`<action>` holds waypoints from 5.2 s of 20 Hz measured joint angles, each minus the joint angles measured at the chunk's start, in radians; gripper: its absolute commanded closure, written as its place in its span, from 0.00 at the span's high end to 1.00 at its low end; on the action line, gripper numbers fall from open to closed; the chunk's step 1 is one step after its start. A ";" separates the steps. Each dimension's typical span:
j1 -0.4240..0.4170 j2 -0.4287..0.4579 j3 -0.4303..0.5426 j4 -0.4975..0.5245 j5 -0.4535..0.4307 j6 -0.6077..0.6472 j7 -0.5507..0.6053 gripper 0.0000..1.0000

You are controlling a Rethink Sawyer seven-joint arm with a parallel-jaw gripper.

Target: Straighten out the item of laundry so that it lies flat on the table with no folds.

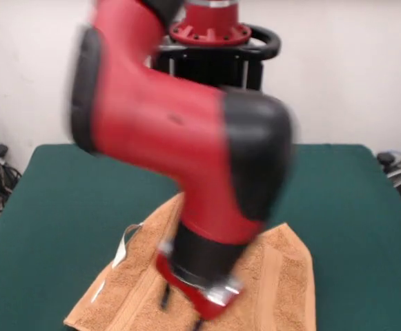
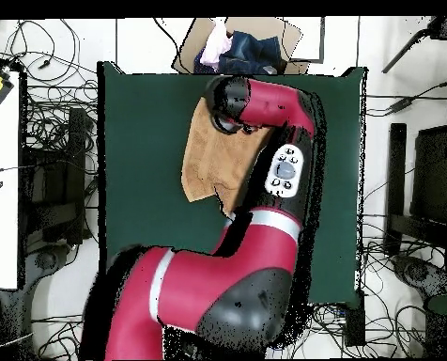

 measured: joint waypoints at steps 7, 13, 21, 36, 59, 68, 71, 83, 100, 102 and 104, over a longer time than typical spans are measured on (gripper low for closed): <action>-0.247 -0.194 0.058 0.214 -0.117 -0.073 -0.209 1.00; -0.444 -0.273 0.094 0.296 -0.260 -0.178 -0.474 1.00; -0.546 -0.297 0.111 0.349 -0.388 -0.246 -0.704 1.00; -0.453 -0.357 0.174 0.417 -0.414 -0.228 -0.706 1.00; -0.490 -0.284 0.305 0.522 -0.461 -0.368 -0.706 1.00; -0.476 -0.268 0.305 0.519 -0.462 -0.367 -0.706 1.00; -0.470 -0.269 0.304 0.514 -0.462 -0.356 -0.706 1.00; -0.336 -0.352 0.290 0.505 -0.447 -0.165 -0.706 1.00; -0.264 -0.418 0.290 0.505 -0.432 -0.120 -0.706 1.00; -0.264 -0.416 0.289 0.505 -0.432 -0.120 -0.706 1.00; -0.263 -0.412 0.287 0.505 -0.432 -0.120 -0.706 1.00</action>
